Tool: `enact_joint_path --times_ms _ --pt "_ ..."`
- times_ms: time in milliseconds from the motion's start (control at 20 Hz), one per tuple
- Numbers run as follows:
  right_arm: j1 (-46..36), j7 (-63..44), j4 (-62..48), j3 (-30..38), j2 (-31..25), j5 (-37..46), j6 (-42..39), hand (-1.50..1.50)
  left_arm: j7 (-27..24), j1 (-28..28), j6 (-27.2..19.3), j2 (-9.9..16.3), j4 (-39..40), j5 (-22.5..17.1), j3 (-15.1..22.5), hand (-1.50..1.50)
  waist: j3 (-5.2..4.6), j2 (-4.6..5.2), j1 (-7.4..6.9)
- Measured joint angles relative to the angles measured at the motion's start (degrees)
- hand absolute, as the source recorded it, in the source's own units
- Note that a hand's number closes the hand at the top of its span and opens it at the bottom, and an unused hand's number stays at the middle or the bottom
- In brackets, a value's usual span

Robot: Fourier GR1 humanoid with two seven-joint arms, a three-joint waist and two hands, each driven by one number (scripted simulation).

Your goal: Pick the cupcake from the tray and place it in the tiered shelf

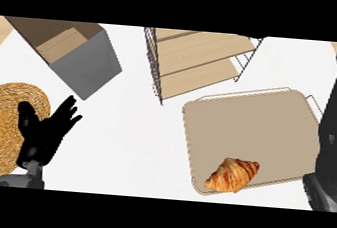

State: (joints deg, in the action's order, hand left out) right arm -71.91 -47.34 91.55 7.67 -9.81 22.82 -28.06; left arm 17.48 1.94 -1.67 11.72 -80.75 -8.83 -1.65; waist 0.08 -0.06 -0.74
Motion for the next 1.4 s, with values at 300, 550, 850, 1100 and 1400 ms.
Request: enact_joint_path --times_ms 300,550,850,1100,1400 --pt "-3.97 9.29 -14.54 0.18 -3.05 1.3 0.54 1.5 -1.12 0.78 0.88 0.12 1.57 -0.21 -0.92 0.0 0.08 0.19 -0.33" --pt "-4.12 17.35 -22.13 -1.84 -4.24 4.1 2.27 1.5 -0.49 1.25 1.56 0.42 1.95 -0.45 -1.48 0.0 0.09 0.2 -0.29" --pt "-6.84 25.13 -33.54 -3.14 -3.57 8.57 8.59 1.5 -0.89 1.87 1.79 0.07 2.42 -0.11 -1.62 0.0 0.06 0.31 -0.57" --pt "-9.07 31.23 -42.22 -3.34 -3.71 11.19 12.69 1.5 -2.02 2.23 1.88 -0.13 3.56 0.33 -2.05 0.0 0.14 0.33 -0.68" --pt "-10.77 37.97 -50.36 -2.22 -3.54 12.29 17.03 1.5 -1.43 1.7 1.71 -0.75 2.0 0.71 -1.57 0.0 0.1 0.38 -0.86"
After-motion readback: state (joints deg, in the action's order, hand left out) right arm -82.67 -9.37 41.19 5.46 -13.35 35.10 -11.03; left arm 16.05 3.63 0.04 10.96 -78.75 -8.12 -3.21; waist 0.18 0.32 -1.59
